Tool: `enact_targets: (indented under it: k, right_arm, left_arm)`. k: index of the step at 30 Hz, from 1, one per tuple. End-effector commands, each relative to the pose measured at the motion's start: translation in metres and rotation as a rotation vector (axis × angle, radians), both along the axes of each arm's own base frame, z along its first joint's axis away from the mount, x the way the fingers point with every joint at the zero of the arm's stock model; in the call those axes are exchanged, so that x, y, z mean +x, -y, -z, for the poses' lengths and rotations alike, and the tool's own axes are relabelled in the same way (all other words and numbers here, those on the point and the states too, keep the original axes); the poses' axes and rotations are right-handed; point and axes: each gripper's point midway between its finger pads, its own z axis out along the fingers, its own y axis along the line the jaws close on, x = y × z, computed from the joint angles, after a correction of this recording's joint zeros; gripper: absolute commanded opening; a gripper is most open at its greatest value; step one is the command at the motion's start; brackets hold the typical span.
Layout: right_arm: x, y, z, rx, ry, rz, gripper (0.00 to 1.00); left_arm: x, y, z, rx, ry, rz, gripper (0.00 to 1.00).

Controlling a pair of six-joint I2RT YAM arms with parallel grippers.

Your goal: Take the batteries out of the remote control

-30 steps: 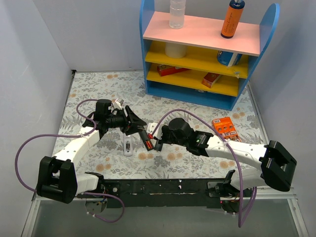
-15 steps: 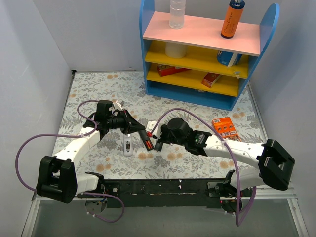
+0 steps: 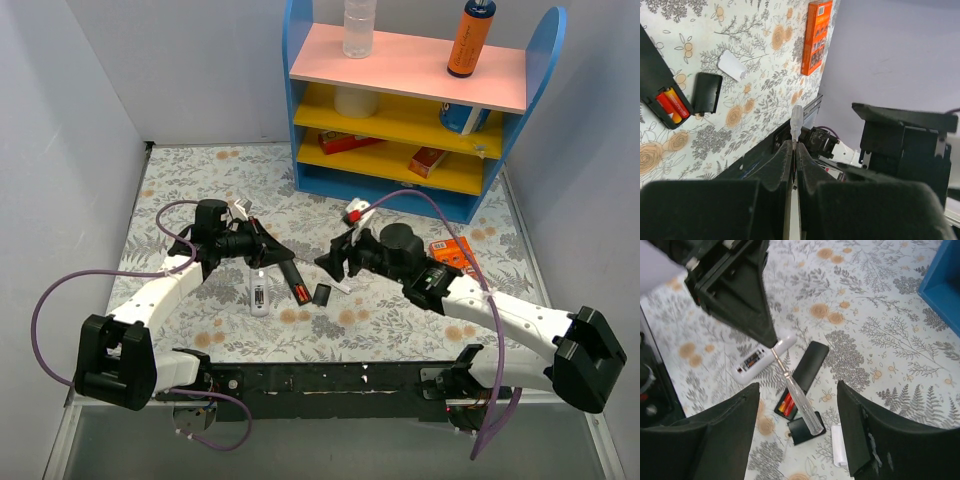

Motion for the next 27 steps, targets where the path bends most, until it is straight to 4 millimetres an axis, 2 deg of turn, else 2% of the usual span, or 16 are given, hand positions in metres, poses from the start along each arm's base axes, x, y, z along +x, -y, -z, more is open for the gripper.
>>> enact_targets:
  k: [1, 4, 7, 9, 10, 12, 18, 23, 27]
  right_arm:
    - [0.001, 0.007, -0.026, 0.333, -0.335, 0.061, 0.71]
    - [0.006, 0.018, -0.041, 0.438, -0.353, 0.091, 0.73]
    - [0.010, 0.027, -0.040, 0.487, -0.411, 0.149, 0.77]
    - [0.012, 0.030, -0.037, 0.515, -0.454, 0.173, 0.85]
    - [0.011, 0.029, -0.041, 0.541, -0.453, 0.152, 0.85]
    - [0.007, 0.026, -0.040, 0.573, -0.486, 0.125, 0.84]
    - [-0.002, 0.017, -0.059, 0.655, -0.499, 0.026, 0.80]
    - [-0.001, 0.017, -0.074, 0.715, -0.494, 0.014, 0.75]
    - [0.004, 0.019, -0.077, 0.728, -0.476, 0.039, 0.72]
  left_arm:
    - [0.008, 0.004, -0.033, -0.059, 0.088, -0.010, 0.00]
    - [0.005, 0.005, -0.048, -0.101, 0.138, -0.019, 0.00]
    - [0.001, 0.006, -0.059, -0.146, 0.159, -0.024, 0.00]
    - [0.000, 0.007, -0.071, -0.199, 0.185, -0.032, 0.00]
    - [-0.001, 0.007, -0.074, -0.214, 0.193, -0.033, 0.00]
    - [-0.001, 0.008, -0.081, -0.238, 0.218, -0.031, 0.00]
    - [-0.004, 0.009, -0.095, -0.281, 0.240, -0.024, 0.00]
    - [-0.009, 0.008, -0.095, -0.291, 0.243, -0.028, 0.00]
    - [-0.012, 0.007, -0.096, -0.299, 0.242, -0.029, 0.00]
